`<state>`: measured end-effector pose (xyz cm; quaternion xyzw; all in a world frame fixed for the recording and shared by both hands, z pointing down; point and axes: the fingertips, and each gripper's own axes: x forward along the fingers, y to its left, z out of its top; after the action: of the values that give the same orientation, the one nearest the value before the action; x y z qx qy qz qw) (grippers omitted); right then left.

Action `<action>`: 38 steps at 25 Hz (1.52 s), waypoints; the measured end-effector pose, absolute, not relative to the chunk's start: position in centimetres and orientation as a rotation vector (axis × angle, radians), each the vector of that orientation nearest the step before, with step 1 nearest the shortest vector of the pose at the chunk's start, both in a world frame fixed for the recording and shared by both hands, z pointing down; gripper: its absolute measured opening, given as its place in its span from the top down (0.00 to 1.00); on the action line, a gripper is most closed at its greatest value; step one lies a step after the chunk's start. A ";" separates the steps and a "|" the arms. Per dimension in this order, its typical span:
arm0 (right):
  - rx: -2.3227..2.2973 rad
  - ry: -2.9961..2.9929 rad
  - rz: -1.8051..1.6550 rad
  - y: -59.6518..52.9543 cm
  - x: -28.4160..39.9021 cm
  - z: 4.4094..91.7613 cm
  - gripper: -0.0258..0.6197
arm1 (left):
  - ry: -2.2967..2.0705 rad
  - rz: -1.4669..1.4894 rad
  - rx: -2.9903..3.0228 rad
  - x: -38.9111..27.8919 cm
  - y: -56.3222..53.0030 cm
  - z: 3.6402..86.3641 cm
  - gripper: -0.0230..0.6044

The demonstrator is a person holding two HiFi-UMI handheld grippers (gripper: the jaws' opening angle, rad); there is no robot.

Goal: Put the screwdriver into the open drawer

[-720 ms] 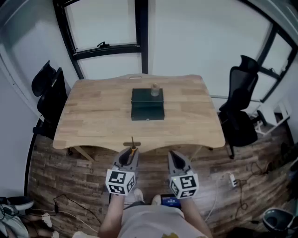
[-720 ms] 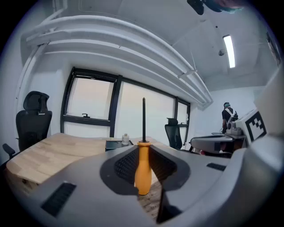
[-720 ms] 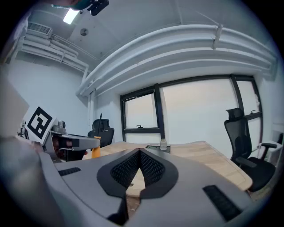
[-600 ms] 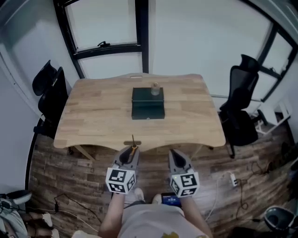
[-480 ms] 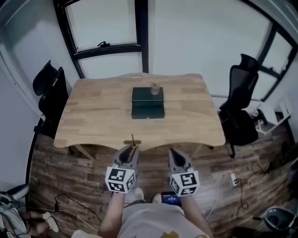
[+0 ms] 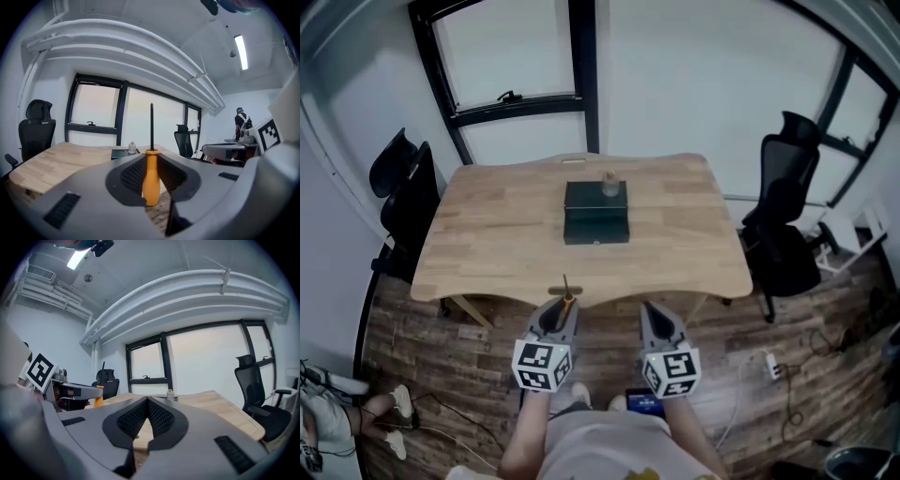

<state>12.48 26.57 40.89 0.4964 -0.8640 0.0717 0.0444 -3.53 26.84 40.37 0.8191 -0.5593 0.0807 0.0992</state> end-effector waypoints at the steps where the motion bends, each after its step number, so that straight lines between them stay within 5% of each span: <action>1: 1.518 -2.639 0.220 26.6 12.6 40.9 0.97 | -1.656 0.239 2.418 -3.5 26.9 40.4 0.85; 16: 1.509 -2.619 0.236 22.6 12.7 42.4 0.97 | -1.689 0.221 2.366 -5.1 23.4 41.7 0.85; 38: 1.563 -2.490 0.265 2.8 9.3 43.8 0.97 | -1.623 0.232 2.376 -9.1 1.2 43.7 0.85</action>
<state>9.29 2.78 43.78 0.5271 -0.8398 0.0894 0.0946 -9.08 1.15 43.71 0.8164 -0.5577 0.0799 0.1269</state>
